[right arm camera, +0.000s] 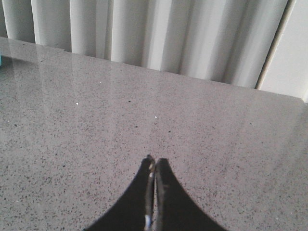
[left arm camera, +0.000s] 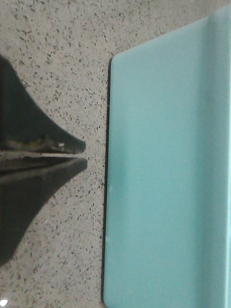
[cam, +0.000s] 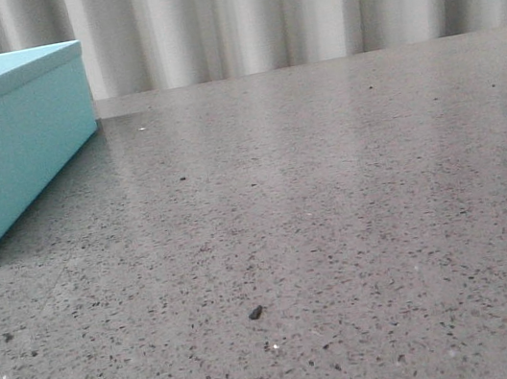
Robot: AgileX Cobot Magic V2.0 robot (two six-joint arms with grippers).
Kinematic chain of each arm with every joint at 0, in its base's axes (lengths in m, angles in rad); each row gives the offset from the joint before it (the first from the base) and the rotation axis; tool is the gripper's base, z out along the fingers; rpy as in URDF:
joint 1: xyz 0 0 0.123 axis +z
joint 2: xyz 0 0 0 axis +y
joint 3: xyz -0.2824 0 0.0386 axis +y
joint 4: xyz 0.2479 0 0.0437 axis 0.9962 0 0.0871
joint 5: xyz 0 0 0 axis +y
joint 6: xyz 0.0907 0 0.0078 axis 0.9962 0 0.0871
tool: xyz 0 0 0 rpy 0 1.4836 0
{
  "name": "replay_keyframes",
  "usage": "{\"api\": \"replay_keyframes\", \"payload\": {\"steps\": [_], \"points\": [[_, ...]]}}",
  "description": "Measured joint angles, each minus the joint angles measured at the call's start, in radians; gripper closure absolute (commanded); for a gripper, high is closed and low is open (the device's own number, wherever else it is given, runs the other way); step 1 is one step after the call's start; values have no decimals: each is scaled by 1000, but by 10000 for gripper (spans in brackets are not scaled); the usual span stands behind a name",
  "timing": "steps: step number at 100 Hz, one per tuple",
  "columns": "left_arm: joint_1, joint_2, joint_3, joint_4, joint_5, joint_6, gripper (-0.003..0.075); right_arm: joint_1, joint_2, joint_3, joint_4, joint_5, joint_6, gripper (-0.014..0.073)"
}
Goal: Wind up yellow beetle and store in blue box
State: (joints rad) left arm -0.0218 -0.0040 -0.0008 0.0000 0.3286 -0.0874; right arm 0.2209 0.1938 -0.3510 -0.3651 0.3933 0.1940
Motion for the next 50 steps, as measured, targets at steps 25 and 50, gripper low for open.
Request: {"api": "replay_keyframes", "payload": {"steps": [25,50], "points": [[0,0,1,0,0,0,741,0,-8,81,-2,-15,2,655],[0,0,0,0,0,0,741,0,-10,129,-6,-122,2,655]]}}
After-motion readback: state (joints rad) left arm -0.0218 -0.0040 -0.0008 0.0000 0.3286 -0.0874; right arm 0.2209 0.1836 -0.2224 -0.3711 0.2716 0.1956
